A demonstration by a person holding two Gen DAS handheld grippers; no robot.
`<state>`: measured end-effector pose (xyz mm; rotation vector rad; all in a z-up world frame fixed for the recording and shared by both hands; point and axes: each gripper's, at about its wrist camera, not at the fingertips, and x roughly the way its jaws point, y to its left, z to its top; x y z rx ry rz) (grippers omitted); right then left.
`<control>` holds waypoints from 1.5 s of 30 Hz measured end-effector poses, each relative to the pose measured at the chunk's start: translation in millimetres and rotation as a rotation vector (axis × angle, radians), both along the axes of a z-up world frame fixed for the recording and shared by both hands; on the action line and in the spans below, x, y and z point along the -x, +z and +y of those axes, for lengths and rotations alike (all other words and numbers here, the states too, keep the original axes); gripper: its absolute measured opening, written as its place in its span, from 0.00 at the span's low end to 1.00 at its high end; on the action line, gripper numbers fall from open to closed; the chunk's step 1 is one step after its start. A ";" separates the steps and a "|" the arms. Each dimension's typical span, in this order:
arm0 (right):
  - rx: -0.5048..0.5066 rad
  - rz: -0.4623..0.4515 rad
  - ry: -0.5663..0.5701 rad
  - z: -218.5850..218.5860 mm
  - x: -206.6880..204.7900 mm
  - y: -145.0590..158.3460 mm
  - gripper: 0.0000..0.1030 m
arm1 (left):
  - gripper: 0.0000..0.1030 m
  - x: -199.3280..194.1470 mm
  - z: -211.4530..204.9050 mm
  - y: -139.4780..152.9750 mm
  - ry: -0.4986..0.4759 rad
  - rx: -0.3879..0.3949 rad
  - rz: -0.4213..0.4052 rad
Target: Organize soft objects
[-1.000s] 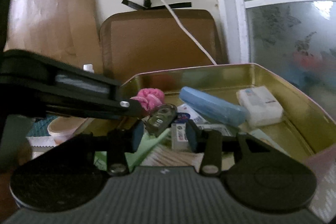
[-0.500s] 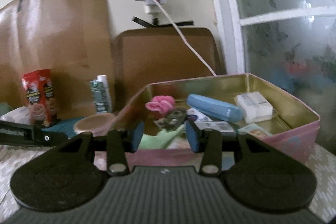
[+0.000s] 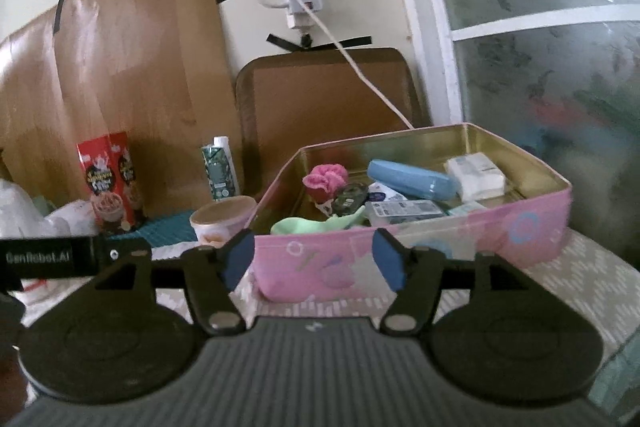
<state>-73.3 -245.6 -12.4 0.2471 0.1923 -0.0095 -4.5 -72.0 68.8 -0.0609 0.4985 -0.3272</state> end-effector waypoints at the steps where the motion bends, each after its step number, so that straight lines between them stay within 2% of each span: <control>1: -0.016 0.003 -0.002 -1.9 4.5 0.6 0.71 | 1.00 4.2 -1.8 0.9 -0.008 -0.003 0.002; 6: -0.108 0.015 0.002 -9.1 25.1 -0.1 0.83 | 1.00 20.7 -7.0 1.8 -0.018 0.002 0.031; 9: -0.140 0.023 0.014 -10.7 36.0 -1.3 0.85 | 1.00 31.7 -11.8 1.7 -0.015 -0.009 0.037; 13: -0.170 0.024 0.030 -14.2 51.4 -3.8 0.89 | 1.00 48.4 -22.6 -0.1 -0.011 -0.065 0.037; 19: -0.215 0.031 0.059 -18.6 72.8 -8.8 0.89 | 1.00 80.0 -42.4 -1.3 0.010 -0.170 -0.012; 23: -0.242 0.027 0.078 -23.0 86.3 -11.2 0.89 | 1.00 97.0 -54.1 0.6 -0.004 -0.211 -0.020; 34: -0.232 -0.060 0.106 -25.7 123.3 -9.9 0.91 | 1.00 129.1 -74.9 8.1 -0.010 -0.253 -0.018; 38: -0.222 -0.078 0.108 -24.6 126.2 -10.1 0.92 | 1.00 136.0 -77.0 12.6 -0.008 -0.264 -0.047; 45: -0.214 -0.077 0.115 -26.4 124.3 -10.7 0.92 | 1.00 136.3 -75.5 10.6 0.029 -0.266 -0.048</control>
